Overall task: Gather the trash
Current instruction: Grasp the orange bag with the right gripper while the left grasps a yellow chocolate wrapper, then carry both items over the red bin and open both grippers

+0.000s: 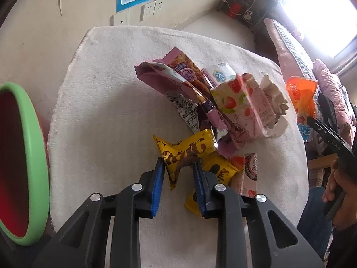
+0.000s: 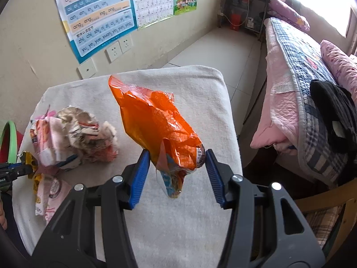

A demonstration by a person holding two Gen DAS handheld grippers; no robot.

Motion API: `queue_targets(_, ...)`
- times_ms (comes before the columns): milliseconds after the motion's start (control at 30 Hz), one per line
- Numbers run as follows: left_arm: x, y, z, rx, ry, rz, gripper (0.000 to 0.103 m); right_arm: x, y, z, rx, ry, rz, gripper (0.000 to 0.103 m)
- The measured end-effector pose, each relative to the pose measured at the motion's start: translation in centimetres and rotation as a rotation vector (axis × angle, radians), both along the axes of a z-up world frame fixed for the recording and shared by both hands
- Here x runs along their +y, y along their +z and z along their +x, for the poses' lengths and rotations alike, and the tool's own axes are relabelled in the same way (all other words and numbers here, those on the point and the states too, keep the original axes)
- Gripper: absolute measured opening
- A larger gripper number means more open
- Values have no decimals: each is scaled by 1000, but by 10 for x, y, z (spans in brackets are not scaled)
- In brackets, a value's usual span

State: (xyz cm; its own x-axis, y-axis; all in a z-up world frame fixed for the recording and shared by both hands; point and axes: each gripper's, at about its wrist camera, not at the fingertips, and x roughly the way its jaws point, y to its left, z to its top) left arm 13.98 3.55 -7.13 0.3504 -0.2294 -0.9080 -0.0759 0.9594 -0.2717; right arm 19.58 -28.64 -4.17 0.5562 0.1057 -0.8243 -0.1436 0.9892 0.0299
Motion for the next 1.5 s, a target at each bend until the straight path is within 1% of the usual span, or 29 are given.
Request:
queue_targets(367, 8, 28, -29, -63, 1, 1, 24, 27, 29, -29, -54, 34, 24, 50)
queue_targets(567, 9, 44, -43, -100, -8, 13, 24, 41, 40, -49, -66, 58, 27, 50)
queue_targets(833, 23, 61, -58, -136, 19, 28, 24, 75, 52, -72, -80, 113, 35, 50)
queue_targets(1033, 51, 70, -72, -162, 71, 29, 24, 109, 57, -85, -82, 169, 43, 50)
queue_targets(1333, 94, 74, -90, -179, 156, 29, 24, 166, 62, -93, -79, 263, 59, 50)
queue_targets(1500, 125, 75, -100, -185, 215, 33, 24, 199, 66, -96, -82, 314, 73, 50)
